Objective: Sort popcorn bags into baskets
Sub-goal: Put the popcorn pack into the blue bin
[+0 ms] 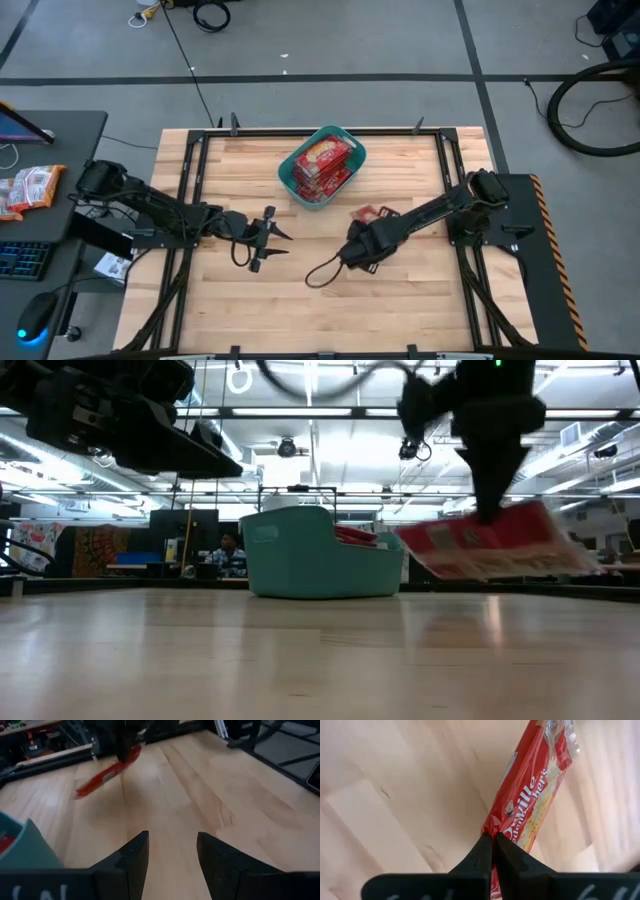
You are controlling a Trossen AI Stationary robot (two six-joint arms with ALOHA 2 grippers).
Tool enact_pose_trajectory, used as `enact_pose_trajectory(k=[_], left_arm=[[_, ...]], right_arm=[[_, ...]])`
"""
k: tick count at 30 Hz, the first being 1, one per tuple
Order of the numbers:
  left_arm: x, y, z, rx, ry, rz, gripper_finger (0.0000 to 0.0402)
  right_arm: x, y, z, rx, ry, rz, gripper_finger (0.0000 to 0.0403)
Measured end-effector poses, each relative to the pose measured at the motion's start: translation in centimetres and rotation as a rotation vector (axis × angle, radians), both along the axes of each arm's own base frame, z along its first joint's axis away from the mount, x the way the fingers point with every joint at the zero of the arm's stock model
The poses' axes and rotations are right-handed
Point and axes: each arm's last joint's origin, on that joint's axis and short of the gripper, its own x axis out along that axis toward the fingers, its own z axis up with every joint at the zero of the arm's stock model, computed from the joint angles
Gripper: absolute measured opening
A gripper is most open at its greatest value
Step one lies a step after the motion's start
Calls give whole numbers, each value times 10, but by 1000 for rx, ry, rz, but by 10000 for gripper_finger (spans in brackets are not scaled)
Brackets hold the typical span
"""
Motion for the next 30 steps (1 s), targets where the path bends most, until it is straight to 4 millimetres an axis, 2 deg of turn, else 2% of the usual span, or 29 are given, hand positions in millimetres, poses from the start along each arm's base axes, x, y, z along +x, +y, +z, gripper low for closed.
enact_pose_trajectory(k=[6,12,20,23,30], left_arm=[[7,-1,-6,1,-22,17,172],[7,-1,-3,-39,-37,28,172],[7,-1,-3,-70,-35,38,172],[7,-1,-3,-70,-35,38,172],[7,-1,-4,-64,-28,37,172]], right_arm=[[5,13,22,-183,-111,124,12],[7,5,37,-334,-90,211,12],[25,-28,43,-496,114,603,12],[32,-45,43,-504,222,749,12],[49,-93,44,-495,334,937,13]])
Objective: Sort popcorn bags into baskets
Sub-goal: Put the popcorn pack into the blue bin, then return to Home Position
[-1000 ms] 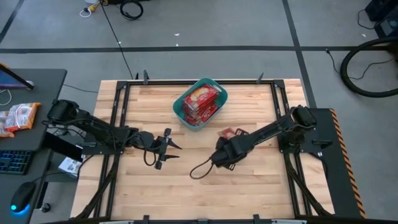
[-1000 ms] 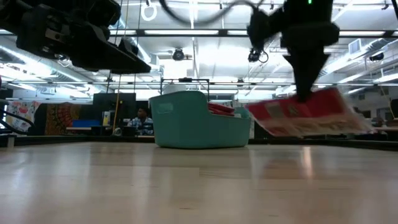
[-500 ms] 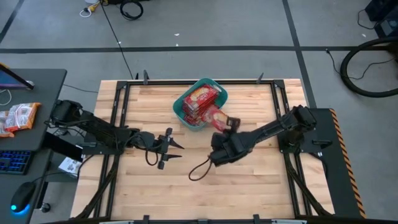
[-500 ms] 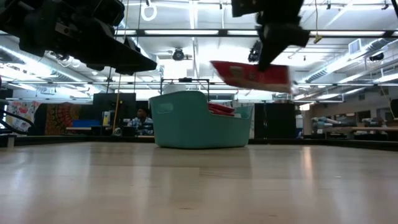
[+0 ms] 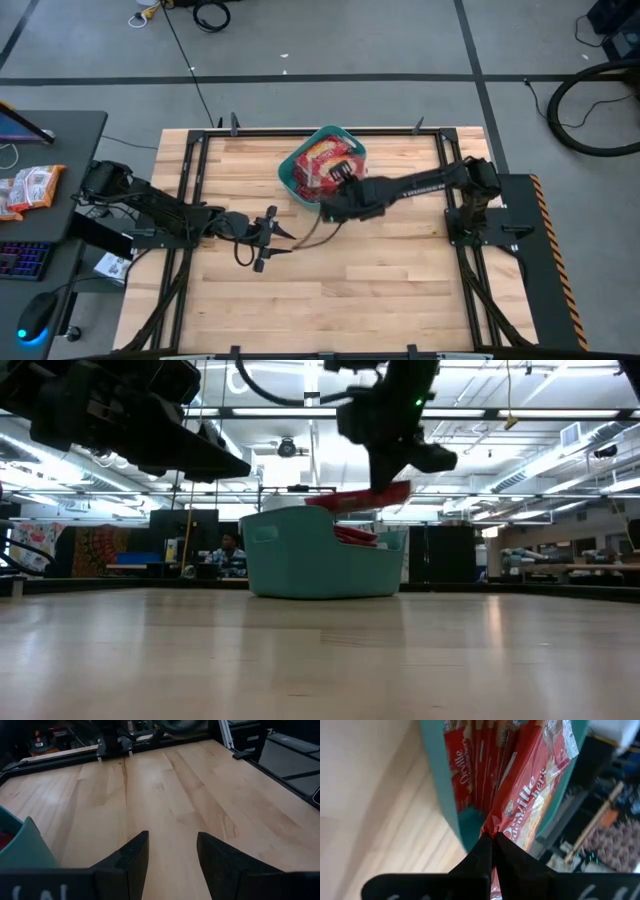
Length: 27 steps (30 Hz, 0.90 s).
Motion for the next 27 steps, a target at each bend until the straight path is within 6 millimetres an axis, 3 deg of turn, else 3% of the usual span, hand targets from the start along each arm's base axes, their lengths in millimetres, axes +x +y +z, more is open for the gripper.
enact_pose_trajectory(k=[13,20,27], left_arm=[[-1,0,-2,11,21,-2,172],[-1,0,-4,45,33,-11,172],[-1,0,-4,46,32,-12,172]], right_arm=[[24,-79,8,-16,46,253,13],[21,-99,7,43,69,306,54],[16,-112,7,52,50,235,85]])
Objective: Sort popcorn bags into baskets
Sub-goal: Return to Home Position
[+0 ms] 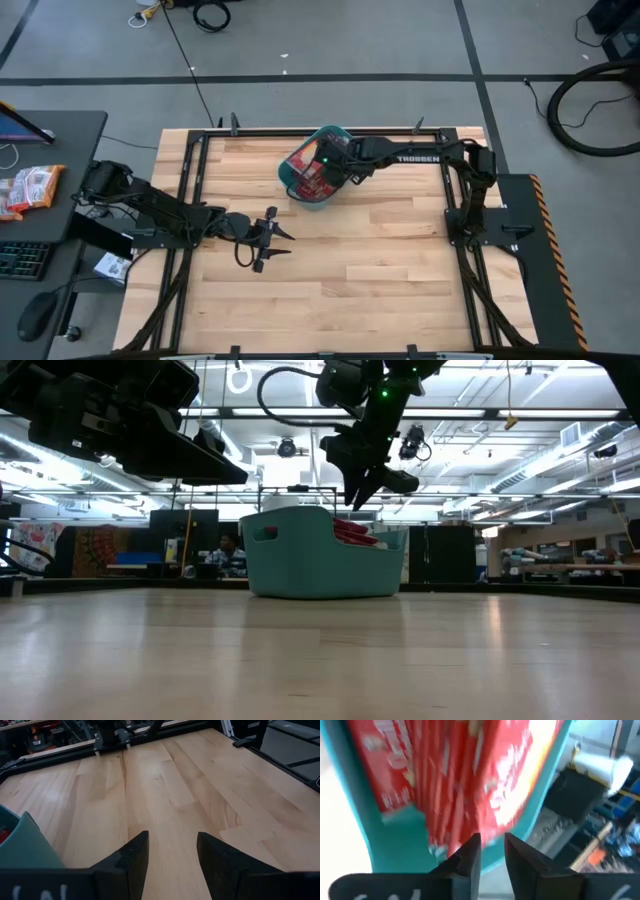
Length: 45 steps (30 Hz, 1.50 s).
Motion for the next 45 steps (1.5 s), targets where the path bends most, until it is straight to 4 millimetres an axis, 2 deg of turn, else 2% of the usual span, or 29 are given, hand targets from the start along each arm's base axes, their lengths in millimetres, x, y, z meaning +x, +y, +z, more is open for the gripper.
enact_pose_trajectory(k=[7,12,16,19,23,26,30,34,45], left_arm=[[0,0,0,0,1,0,172],[0,0,0,-5,7,2,172],[-7,2,16,-3,-61,-3,172],[-19,5,21,-20,-92,6,172],[-37,12,18,-28,-130,70,172],[-49,17,18,-47,-181,104,172],[-62,22,19,-75,-235,114,172],[-72,25,19,-85,-274,118,172],[-95,44,11,-149,-377,220,172]], right_arm=[[-2,-2,2,-75,-86,-192,116],[0,23,0,-39,-172,-291,118],[-5,43,-1,62,-258,-423,114],[-15,51,6,206,-296,-519,108],[-30,56,23,360,-365,-620,91],[-41,58,33,420,-429,-637,77],[-60,63,37,458,-513,-661,61],[-79,70,35,507,-618,-682,50],[-135,95,11,696,-892,-745,32]])
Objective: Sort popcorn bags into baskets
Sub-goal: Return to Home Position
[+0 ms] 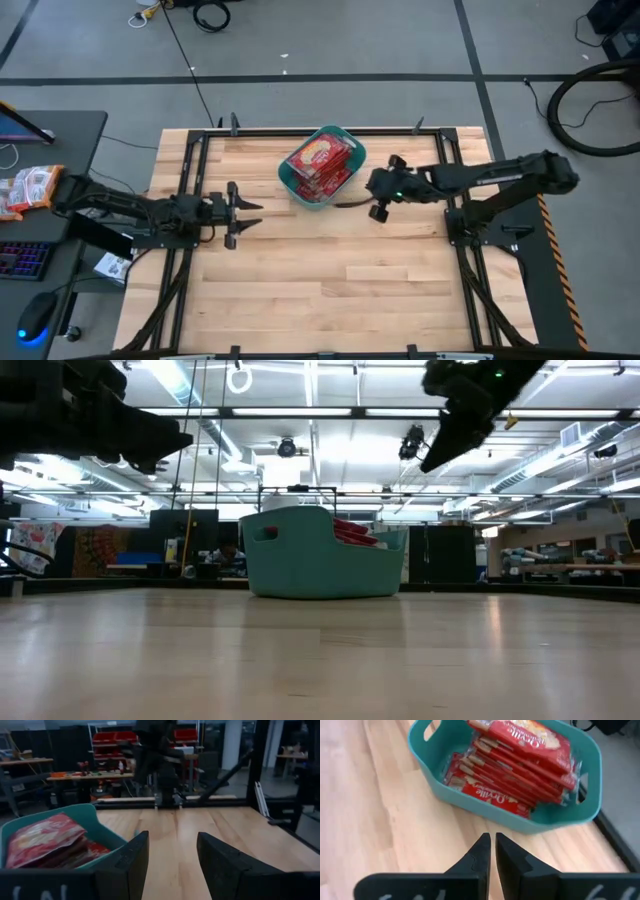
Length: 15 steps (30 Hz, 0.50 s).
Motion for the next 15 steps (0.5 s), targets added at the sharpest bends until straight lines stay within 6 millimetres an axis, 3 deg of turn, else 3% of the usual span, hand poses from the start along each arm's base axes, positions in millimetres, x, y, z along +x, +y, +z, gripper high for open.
enact_pose_trajectory(k=[15], left_arm=[[-13,9,0,-31,-38,55,171]], right_arm=[[-78,15,-34,92,-373,-128,27]])
